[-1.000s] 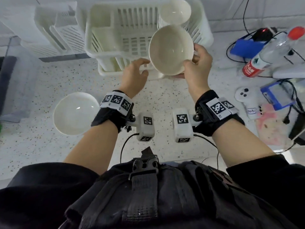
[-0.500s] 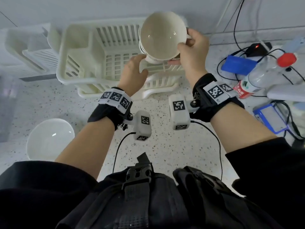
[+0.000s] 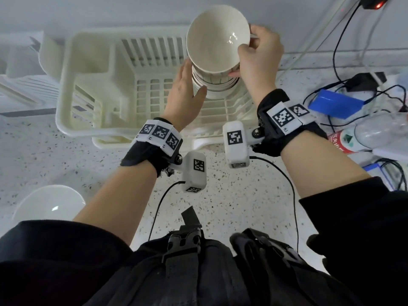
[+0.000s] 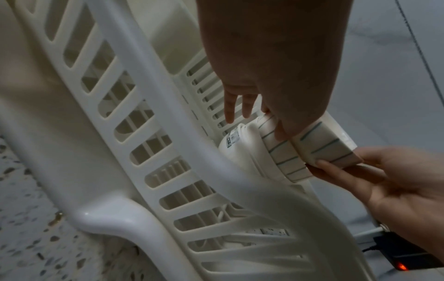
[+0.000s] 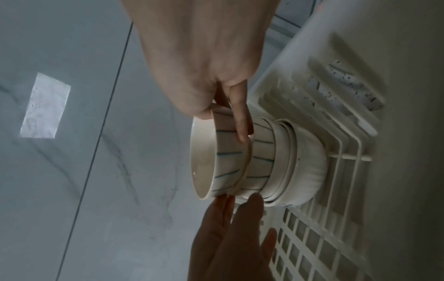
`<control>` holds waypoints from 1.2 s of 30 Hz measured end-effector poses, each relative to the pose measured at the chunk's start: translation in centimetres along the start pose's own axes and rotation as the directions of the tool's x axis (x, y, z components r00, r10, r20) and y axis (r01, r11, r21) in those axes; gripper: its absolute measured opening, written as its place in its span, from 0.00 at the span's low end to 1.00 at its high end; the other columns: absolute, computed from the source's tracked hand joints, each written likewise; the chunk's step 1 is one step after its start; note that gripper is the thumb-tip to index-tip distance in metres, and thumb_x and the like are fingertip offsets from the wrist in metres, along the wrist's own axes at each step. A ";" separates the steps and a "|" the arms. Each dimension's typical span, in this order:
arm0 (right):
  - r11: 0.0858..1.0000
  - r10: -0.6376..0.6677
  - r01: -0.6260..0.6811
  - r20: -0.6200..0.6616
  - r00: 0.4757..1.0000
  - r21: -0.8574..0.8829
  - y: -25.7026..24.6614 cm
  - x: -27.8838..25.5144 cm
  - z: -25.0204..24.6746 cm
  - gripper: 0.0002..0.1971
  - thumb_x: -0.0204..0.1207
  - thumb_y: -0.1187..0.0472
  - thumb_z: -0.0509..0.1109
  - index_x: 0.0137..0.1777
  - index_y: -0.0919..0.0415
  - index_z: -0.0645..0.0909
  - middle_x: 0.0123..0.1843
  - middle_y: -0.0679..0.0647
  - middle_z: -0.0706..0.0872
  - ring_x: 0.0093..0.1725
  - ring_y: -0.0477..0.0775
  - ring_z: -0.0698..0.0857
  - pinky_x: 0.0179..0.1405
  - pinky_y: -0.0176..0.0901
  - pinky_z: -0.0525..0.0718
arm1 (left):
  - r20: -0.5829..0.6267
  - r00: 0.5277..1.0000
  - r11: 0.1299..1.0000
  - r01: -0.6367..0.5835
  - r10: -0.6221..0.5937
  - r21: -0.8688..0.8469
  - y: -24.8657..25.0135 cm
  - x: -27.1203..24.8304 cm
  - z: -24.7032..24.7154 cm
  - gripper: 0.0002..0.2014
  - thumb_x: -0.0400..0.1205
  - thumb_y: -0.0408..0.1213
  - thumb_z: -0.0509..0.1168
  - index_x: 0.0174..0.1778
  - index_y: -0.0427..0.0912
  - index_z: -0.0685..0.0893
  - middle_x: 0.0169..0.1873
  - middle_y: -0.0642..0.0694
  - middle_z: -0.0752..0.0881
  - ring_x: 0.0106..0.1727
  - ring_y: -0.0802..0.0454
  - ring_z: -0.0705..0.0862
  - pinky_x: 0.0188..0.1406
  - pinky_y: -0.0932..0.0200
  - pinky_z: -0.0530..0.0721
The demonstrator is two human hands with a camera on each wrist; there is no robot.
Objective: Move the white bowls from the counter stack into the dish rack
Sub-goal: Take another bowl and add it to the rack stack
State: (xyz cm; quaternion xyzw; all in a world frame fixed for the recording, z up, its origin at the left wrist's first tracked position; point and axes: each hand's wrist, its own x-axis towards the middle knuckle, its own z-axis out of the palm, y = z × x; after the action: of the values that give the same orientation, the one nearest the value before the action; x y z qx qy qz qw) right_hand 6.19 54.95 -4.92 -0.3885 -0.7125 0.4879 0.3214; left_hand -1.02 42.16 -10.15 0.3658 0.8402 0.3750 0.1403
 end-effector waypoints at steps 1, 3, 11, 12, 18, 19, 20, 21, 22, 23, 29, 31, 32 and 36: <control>1.000 -0.008 0.008 -0.002 1.000 -0.015 0.1 0.1 0.2 0.18 0.73 0.76 0.59 0.58 0.68 0.83 0.52 0.62 0.88 0.39 0.53 0.90 0.22 0.40 0.89 | -0.006 1.000 1.000 -0.003 0.003 -0.014 -0.2 0.1 0.1 0.31 0.81 0.35 0.60 0.79 0.34 0.57 0.78 0.37 0.66 0.80 0.43 0.64 0.80 0.49 0.64; 0.998 -0.037 0.037 -0.002 0.999 -0.053 0.3 0.5 0.4 0.15 0.73 0.74 0.59 0.54 0.70 0.84 0.50 0.65 0.88 0.37 0.57 0.90 0.22 0.41 0.89 | -0.011 1.000 0.999 0.011 -0.011 -0.051 -0.2 0.2 0.3 0.32 0.80 0.35 0.61 0.79 0.34 0.57 0.76 0.38 0.68 0.77 0.44 0.68 0.78 0.50 0.68; 0.950 -0.152 0.153 0.023 0.988 -0.273 1.2 1.5 1.0 0.15 0.68 0.63 0.58 0.41 0.74 0.83 0.38 0.70 0.87 0.37 0.69 0.87 0.29 0.65 0.86 | -0.017 1.000 0.995 0.018 -0.020 -0.102 -0.1 0.2 0.7 0.30 0.83 0.40 0.58 0.79 0.34 0.56 0.76 0.37 0.68 0.77 0.43 0.68 0.71 0.41 0.75; 0.946 -0.156 0.159 0.032 0.987 -0.284 1.2 1.6 1.0 0.15 0.68 0.63 0.58 0.40 0.74 0.83 0.38 0.70 0.87 0.36 0.69 0.87 0.28 0.65 0.86 | -0.021 1.000 0.994 0.014 -0.016 -0.110 -0.2 0.2 0.7 0.30 0.83 0.40 0.58 0.79 0.33 0.57 0.76 0.37 0.68 0.78 0.42 0.67 0.72 0.41 0.74; 0.934 -0.176 0.186 0.061 0.983 -0.304 1.5 1.5 0.7 0.13 0.67 0.65 0.58 0.38 0.73 0.82 0.40 0.70 0.88 0.34 0.71 0.87 0.26 0.67 0.84 | -0.020 1.000 0.990 0.009 -0.012 -0.139 -0.2 0.3 0.9 0.28 0.84 0.39 0.57 0.78 0.33 0.59 0.76 0.37 0.67 0.78 0.42 0.67 0.76 0.43 0.69; 0.932 -0.174 0.185 0.063 0.983 -0.312 1.6 1.6 0.7 0.13 0.67 0.65 0.59 0.39 0.73 0.83 0.40 0.70 0.88 0.34 0.70 0.88 0.27 0.67 0.84 | -0.016 1.000 0.991 0.010 -0.012 -0.133 -0.2 0.4 0.9 0.28 0.84 0.39 0.57 0.78 0.33 0.58 0.76 0.37 0.67 0.78 0.42 0.67 0.76 0.43 0.70; 0.930 -0.171 0.183 0.064 0.983 -0.318 1.7 1.7 0.7 0.13 0.67 0.65 0.59 0.39 0.72 0.83 0.41 0.69 0.89 0.34 0.69 0.88 0.27 0.67 0.85 | -0.012 1.000 0.992 0.011 -0.012 -0.130 -0.3 0.4 0.9 0.29 0.84 0.40 0.57 0.79 0.34 0.57 0.76 0.37 0.66 0.78 0.42 0.67 0.75 0.43 0.70; 0.931 -0.167 0.178 0.064 0.984 -0.318 1.8 1.8 0.6 0.13 0.66 0.65 0.59 0.40 0.72 0.84 0.41 0.68 0.89 0.33 0.68 0.88 0.28 0.66 0.85 | -0.008 1.000 0.992 0.011 -0.012 -0.129 -0.3 0.5 0.9 0.30 0.84 0.40 0.57 0.79 0.35 0.56 0.77 0.37 0.66 0.78 0.41 0.67 0.75 0.43 0.71; 0.935 -0.161 0.171 0.059 0.985 -0.310 1.9 1.9 0.6 0.14 0.66 0.65 0.59 0.41 0.71 0.84 0.43 0.68 0.90 0.33 0.67 0.88 0.28 0.66 0.86 | -0.005 1.000 0.991 0.012 -0.012 -0.131 -0.3 0.5 1.0 0.31 0.83 0.41 0.57 0.80 0.36 0.55 0.77 0.37 0.65 0.78 0.41 0.67 0.75 0.43 0.71; 0.939 -0.160 0.169 0.055 0.986 -0.301 2.0 2.0 0.5 0.14 0.67 0.65 0.59 0.43 0.71 0.85 0.44 0.69 0.90 0.32 0.67 0.88 0.28 0.64 0.87 | -0.006 1.000 0.991 0.009 -0.010 -0.132 -0.3 0.5 1.1 0.31 0.83 0.41 0.57 0.80 0.36 0.54 0.78 0.37 0.64 0.79 0.41 0.66 0.75 0.43 0.71; 0.940 -0.171 0.187 0.080 0.982 -0.287 2.5 1.9 0.6 0.15 0.70 0.67 0.58 0.48 0.73 0.84 0.54 0.67 0.87 0.27 0.58 0.88 0.21 0.47 0.88 | -0.015 1.000 0.991 -0.003 0.001 -0.134 -0.6 0.6 1.3 0.33 0.83 0.40 0.57 0.81 0.36 0.51 0.78 0.37 0.63 0.80 0.41 0.64 0.79 0.48 0.67; 0.945 -0.149 0.163 0.071 0.986 -0.283 2.7 2.1 0.6 0.14 0.71 0.67 0.58 0.48 0.73 0.84 0.54 0.64 0.84 0.28 0.59 0.88 0.22 0.44 0.88 | -0.010 1.000 0.991 -0.007 0.005 -0.137 -0.6 0.6 1.3 0.33 0.82 0.41 0.56 0.81 0.36 0.51 0.79 0.36 0.62 0.81 0.41 0.63 0.79 0.43 0.67; 0.944 -0.141 0.155 0.069 0.988 -0.292 2.7 2.1 0.5 0.13 0.72 0.68 0.59 0.47 0.73 0.84 0.53 0.62 0.82 0.29 0.59 0.88 0.22 0.44 0.89 | -0.007 1.000 0.990 -0.005 0.004 -0.138 -0.6 0.6 1.4 0.34 0.82 0.41 0.56 0.81 0.36 0.50 0.79 0.36 0.62 0.81 0.40 0.63 0.76 0.40 0.70; 0.936 -0.119 0.138 0.080 0.990 -0.323 3.0 2.3 0.8 0.10 0.72 0.67 0.59 0.41 0.71 0.82 0.51 0.62 0.78 0.34 0.63 0.88 0.24 0.41 0.88 | -0.002 1.000 0.992 0.002 -0.002 -0.127 -0.4 0.5 1.3 0.35 0.81 0.44 0.56 0.81 0.37 0.49 0.79 0.36 0.60 0.81 0.40 0.63 0.69 0.36 0.77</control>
State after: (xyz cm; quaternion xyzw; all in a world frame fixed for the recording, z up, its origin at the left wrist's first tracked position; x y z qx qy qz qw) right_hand 5.13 57.29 -7.82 -0.3745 -0.8169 0.3518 0.2622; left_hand -0.90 43.02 -11.35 0.3549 0.8150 0.4281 0.1628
